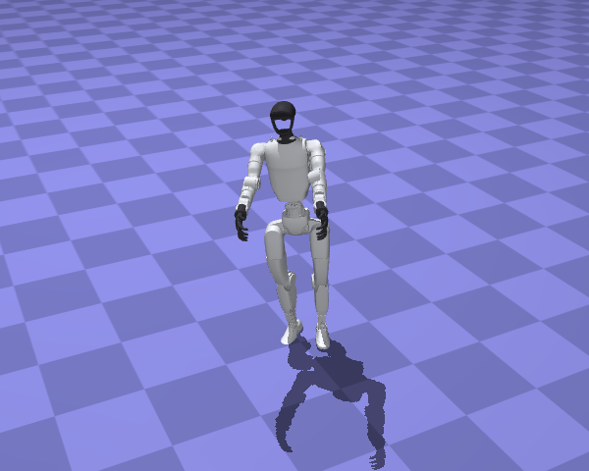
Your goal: Upper body actions
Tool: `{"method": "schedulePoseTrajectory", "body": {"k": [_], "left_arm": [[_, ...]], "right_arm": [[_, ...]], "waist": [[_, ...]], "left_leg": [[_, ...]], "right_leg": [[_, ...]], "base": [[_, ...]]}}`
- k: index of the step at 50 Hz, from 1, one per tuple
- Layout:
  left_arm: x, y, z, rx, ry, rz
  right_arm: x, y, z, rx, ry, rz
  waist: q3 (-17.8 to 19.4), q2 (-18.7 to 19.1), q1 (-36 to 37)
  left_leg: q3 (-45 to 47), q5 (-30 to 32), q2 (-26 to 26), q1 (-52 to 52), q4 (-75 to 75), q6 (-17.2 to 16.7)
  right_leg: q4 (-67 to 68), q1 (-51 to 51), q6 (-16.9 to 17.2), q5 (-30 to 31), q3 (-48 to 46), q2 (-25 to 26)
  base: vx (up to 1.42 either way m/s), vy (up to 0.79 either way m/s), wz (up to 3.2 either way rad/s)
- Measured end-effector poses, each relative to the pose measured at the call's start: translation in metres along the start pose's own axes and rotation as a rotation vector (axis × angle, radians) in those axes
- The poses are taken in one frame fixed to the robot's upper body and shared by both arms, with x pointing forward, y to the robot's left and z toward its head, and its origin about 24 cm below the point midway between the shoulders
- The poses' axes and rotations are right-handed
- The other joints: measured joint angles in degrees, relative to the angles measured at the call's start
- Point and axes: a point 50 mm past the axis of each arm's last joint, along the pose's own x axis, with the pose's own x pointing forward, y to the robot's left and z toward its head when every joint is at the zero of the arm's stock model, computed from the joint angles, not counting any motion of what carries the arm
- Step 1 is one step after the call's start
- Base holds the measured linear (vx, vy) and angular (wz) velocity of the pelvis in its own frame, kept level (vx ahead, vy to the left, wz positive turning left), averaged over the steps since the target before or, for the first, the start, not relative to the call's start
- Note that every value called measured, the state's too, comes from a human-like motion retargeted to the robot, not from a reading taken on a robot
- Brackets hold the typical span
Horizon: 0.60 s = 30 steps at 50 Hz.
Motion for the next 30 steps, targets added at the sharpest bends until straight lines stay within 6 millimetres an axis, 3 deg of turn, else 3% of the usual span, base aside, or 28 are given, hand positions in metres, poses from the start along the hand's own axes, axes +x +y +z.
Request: {"method": "schedulePoseTrajectory", "body": {"k": [5, 8, 12, 17, 20, 24, 30], "left_arm": [[-0.014, 0.023, -0.081, 0.038, 0.236, -0.003], [-0.033, 0.044, -0.132, 0.133, 0.399, -0.011], [-0.071, 0.066, -0.197, 0.237, 0.634, -0.027], [-0.130, 0.080, -0.264, 0.217, 0.890, -0.044], [-0.165, 0.087, -0.294, 0.184, 1.012, -0.046], [-0.205, 0.090, -0.321, 0.176, 1.109, -0.052], [-0.256, 0.085, -0.346, 0.117, 1.239, 0.034]], "right_arm": [[-0.018, 0.019, -0.073, -0.139, 0.218, 0.086], [-0.041, 0.028, -0.126, -0.188, 0.397, 0.145], [-0.086, 0.032, -0.193, -0.210, 0.620, 0.139], [-0.161, 0.030, -0.265, -0.197, 0.930, 0.097], [-0.206, 0.031, -0.294, -0.186, 1.095, 0.108], [-0.256, 0.033, -0.318, -0.171, 1.250, 0.112], [-0.301, 0.042, -0.333, -0.060, 1.374, 0.118]], "waist": [[1.24, 0.25, -0.49], [2.53, 0.14, -0.76], [5.47, -0.31, -0.84], [9.77, -0.59, -0.29], [11.54, -0.58, -0.01], [12.60, -0.75, -0.21], [12.11, -0.62, -0.82]], "left_leg": [[0.64, -0.20, -0.02, 0.85, -0.08, 0.02], [0.91, -0.28, -0.05, 1.22, -0.06, -0.01], [0.83, -0.25, -0.15, 1.96, 0.01, 0.02], [0.93, -0.09, -0.19, 3.02, -0.14, 0.04], [0.92, 0.03, -0.23, 3.20, -0.24, 0.06], [0.90, 0.16, -0.26, 3.01, -0.27, 0.01], [1.26, 0.14, 0.03, 2.28, -0.41, -0.10]], "right_leg": [[0.18, 0.29, -0.03, 0.13, 0.60, -0.08], [0.22, 0.49, 0.00, 0.22, 0.87, -0.20], [0.29, 1.20, 0.10, 0.31, 0.87, -0.43], [0.28, 2.13, 0.25, 0.55, 0.96, -0.66], [0.24, 2.27, 0.33, 0.68, 0.98, -0.76], [0.16, 2.18, 0.38, 0.73, 0.96, -0.88], [0.31, 0.98, 0.40, 0.86, 1.30, -0.76]], "base": [[0.00, 0.00, 0.00], [0.00, 0.00, 0.00], [-0.01, 0.03, -0.01], [-0.05, 0.07, -0.04], [0.00, 0.08, -0.01], [0.02, 0.03, 0.00], [0.00, 0.00, 0.00]]}}
